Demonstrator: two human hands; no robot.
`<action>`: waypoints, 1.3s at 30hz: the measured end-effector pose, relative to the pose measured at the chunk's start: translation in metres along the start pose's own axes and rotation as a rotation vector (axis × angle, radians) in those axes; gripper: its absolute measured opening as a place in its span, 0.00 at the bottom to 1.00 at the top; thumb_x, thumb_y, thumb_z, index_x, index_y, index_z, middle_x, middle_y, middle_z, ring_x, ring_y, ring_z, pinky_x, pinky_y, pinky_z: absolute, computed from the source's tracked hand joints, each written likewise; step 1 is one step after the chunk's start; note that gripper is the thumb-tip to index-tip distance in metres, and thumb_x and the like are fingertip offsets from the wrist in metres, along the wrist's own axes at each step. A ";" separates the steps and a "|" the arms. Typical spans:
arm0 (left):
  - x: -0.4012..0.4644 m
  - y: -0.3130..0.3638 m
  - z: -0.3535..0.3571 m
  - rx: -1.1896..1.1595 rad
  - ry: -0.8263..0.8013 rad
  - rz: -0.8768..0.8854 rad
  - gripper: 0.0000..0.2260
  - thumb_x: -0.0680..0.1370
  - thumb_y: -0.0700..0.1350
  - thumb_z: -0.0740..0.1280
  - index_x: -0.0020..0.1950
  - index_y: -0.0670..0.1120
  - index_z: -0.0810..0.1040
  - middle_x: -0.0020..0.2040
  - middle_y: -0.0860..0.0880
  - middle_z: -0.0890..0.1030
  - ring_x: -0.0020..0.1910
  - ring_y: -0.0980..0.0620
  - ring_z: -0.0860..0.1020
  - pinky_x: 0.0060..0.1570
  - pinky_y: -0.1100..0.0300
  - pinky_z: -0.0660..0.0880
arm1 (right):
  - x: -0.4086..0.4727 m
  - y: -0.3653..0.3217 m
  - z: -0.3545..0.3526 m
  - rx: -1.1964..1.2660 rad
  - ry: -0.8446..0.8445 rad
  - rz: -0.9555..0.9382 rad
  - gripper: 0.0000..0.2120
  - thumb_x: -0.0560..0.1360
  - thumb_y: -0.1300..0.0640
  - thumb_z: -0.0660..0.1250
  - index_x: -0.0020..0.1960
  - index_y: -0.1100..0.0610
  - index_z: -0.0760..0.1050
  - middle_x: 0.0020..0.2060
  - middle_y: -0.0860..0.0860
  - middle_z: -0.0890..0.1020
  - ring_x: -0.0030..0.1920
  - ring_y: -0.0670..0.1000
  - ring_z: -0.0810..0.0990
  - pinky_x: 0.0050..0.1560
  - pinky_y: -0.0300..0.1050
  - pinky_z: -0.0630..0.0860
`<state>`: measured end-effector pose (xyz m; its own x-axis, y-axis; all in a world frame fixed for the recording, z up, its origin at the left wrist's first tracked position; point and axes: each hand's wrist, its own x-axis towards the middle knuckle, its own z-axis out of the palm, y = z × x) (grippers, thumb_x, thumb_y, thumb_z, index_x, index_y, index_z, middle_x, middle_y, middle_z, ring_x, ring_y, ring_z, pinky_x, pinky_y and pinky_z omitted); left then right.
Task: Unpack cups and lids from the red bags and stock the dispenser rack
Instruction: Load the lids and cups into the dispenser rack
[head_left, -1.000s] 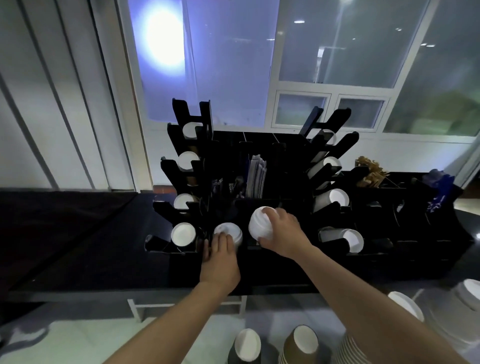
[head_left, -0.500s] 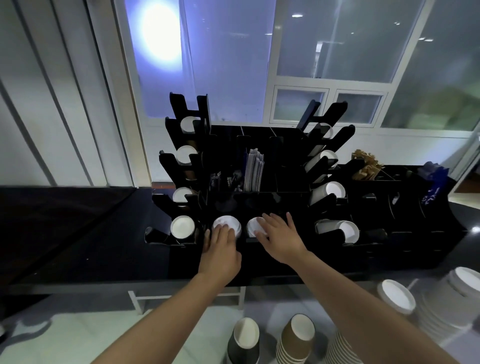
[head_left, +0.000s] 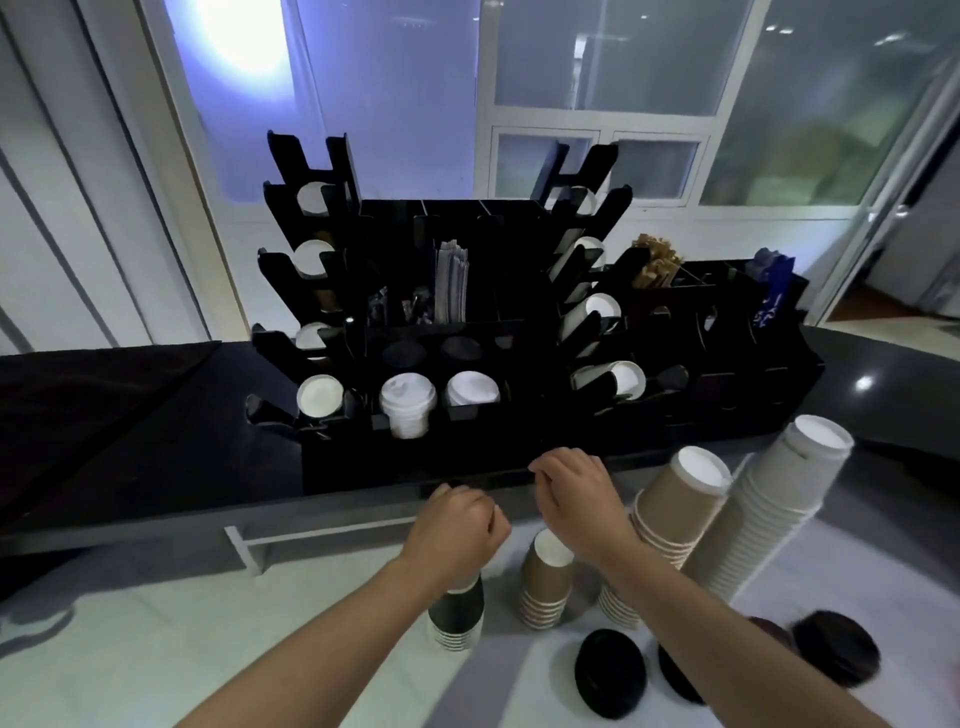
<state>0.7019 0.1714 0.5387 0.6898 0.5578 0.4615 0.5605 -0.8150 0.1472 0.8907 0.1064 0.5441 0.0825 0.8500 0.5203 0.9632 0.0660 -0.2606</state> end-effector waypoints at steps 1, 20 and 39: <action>-0.004 0.007 0.005 -0.021 -0.034 0.014 0.13 0.73 0.44 0.63 0.28 0.46 0.71 0.27 0.47 0.74 0.30 0.46 0.74 0.36 0.56 0.72 | -0.016 0.005 -0.002 0.003 -0.003 0.020 0.06 0.79 0.58 0.66 0.54 0.55 0.81 0.50 0.47 0.81 0.51 0.51 0.77 0.51 0.45 0.69; -0.098 0.077 0.095 -0.218 -0.289 0.140 0.06 0.78 0.46 0.65 0.52 0.48 0.80 0.49 0.51 0.79 0.47 0.48 0.77 0.46 0.54 0.76 | -0.237 0.062 0.070 -0.079 -0.748 0.556 0.40 0.74 0.36 0.65 0.80 0.40 0.51 0.81 0.54 0.47 0.79 0.62 0.55 0.74 0.57 0.65; -0.074 0.076 0.077 -0.270 -0.151 0.135 0.07 0.76 0.43 0.64 0.50 0.45 0.80 0.52 0.50 0.80 0.51 0.47 0.77 0.50 0.53 0.77 | -0.213 0.042 0.040 0.209 -0.192 0.443 0.37 0.70 0.51 0.77 0.76 0.49 0.67 0.75 0.56 0.61 0.71 0.61 0.69 0.67 0.56 0.74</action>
<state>0.7288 0.0803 0.4480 0.8207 0.4428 0.3611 0.3320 -0.8839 0.3292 0.9033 -0.0511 0.3901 0.4031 0.8991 0.1706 0.7733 -0.2350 -0.5888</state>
